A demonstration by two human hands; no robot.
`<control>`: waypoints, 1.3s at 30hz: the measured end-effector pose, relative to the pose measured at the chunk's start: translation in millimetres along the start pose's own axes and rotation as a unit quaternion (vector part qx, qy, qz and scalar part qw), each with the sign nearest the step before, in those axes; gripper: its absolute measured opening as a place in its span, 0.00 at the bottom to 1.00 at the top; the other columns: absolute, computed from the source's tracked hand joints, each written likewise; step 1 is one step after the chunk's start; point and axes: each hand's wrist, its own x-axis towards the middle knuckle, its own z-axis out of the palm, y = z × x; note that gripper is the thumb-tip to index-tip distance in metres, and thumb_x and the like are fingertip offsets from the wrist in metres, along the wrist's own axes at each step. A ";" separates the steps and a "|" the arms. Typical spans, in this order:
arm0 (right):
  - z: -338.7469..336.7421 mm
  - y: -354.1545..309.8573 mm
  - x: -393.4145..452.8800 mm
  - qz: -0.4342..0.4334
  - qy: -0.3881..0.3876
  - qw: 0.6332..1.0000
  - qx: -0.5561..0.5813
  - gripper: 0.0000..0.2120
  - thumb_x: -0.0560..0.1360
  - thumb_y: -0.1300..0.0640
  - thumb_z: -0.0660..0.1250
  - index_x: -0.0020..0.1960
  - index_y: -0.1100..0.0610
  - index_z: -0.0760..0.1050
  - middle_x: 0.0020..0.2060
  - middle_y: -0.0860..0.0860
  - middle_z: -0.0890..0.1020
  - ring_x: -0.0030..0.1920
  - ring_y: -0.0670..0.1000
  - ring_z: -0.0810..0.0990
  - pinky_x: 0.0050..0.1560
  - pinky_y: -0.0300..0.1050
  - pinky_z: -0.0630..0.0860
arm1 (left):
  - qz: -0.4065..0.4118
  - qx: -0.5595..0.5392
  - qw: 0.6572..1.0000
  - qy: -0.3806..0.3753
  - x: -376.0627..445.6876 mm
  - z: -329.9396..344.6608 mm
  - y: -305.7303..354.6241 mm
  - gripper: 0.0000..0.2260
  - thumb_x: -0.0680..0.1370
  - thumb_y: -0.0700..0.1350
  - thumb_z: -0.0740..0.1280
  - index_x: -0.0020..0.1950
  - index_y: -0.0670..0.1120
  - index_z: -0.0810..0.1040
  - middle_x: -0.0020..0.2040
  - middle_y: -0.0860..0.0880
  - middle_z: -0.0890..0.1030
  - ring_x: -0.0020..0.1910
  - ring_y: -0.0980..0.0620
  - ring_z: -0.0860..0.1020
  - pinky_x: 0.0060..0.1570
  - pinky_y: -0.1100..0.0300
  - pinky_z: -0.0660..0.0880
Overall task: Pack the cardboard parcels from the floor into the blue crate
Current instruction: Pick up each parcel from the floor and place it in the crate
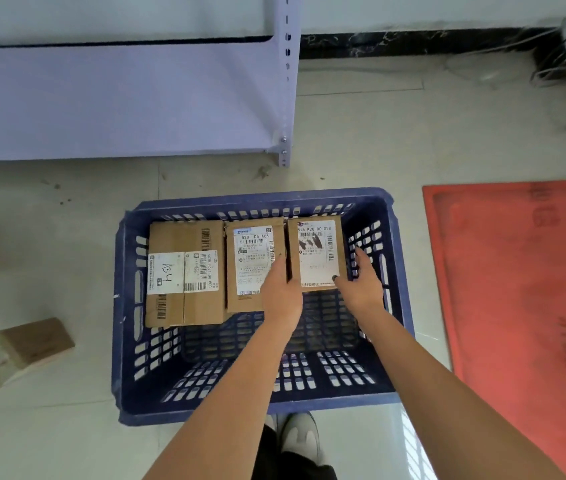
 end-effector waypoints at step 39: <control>338.2 -111.2 -301.0 -0.036 -0.234 0.971 0.043 0.40 0.68 0.60 0.74 0.74 0.49 0.59 0.72 0.48 0.65 0.72 0.49 0.63 0.67 0.43 0.64 | -0.112 -0.177 0.975 0.077 -90.6 -460.0 -154.9 0.29 0.73 0.35 0.68 0.72 0.49 0.65 0.71 0.46 0.69 0.71 0.49 0.66 0.65 0.58 0.63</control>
